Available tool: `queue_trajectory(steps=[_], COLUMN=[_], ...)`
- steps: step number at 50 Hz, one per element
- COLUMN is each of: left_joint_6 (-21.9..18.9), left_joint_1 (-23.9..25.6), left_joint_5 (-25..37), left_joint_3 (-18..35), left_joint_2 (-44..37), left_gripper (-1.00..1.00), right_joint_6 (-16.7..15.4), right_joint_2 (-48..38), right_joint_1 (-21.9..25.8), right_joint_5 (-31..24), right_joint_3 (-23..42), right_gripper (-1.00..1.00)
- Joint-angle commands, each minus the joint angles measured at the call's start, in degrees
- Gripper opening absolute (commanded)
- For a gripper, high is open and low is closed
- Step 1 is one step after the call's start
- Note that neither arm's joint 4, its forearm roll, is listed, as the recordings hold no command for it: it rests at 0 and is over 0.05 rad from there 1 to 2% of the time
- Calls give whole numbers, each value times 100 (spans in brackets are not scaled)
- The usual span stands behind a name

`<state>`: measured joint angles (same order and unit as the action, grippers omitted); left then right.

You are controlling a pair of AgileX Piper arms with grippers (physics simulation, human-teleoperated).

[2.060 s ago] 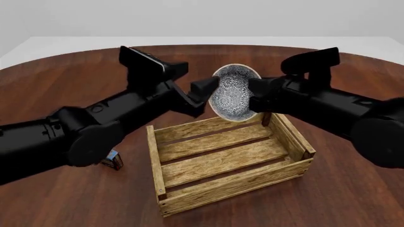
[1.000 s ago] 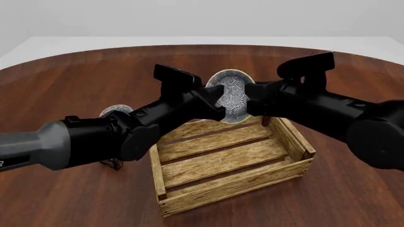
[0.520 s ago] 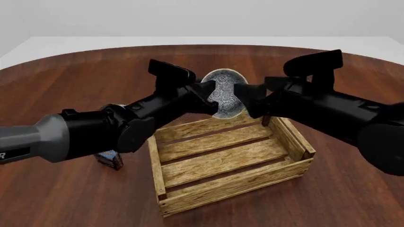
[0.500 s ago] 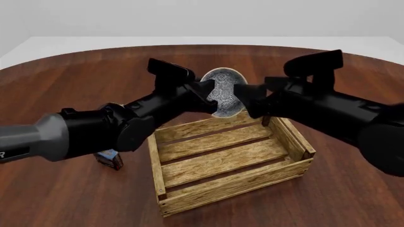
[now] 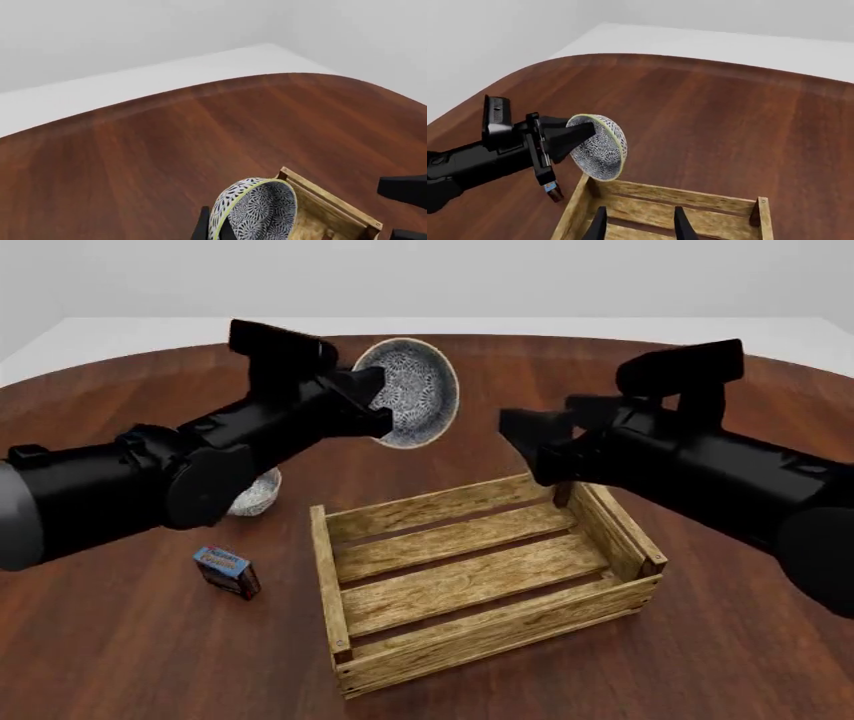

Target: Stack the right bowl on the left bowl and place them in the tray.

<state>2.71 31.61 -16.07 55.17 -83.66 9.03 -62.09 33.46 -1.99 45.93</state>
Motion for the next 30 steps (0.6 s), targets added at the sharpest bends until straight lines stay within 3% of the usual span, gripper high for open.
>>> queue_trajectory(steps=[1, 11, 13, 17, 19, 30], left_joint_6=[-119, -251, -640, -588, -299, -280], left_joint_1=[-383, -842, -1137, -1417, -1367, -1618], left_joint_5=[418, 939, 911, 1251, 1546, 2100], left_joint_3=[-89, 192, 132, 355, 517, 649], left_joint_2=[535, 486, 574, 590, 477, 607], left_gripper=[-100, -100, -100, -100, -100, -100], right_joint_6=[1, -15, -9, 2, -20, -40], right_joint_2=[50, -142, -205, -264, -273, -189], right_joint_1=[-136, -166, -172, -155, -168, -171], right_joint_5=[29, 111, 143, 148, 144, 91], right_joint_3=[15, 7, 8, 14, 19, 11], right_gripper=[100, 100, 100, 100, 100, 100])
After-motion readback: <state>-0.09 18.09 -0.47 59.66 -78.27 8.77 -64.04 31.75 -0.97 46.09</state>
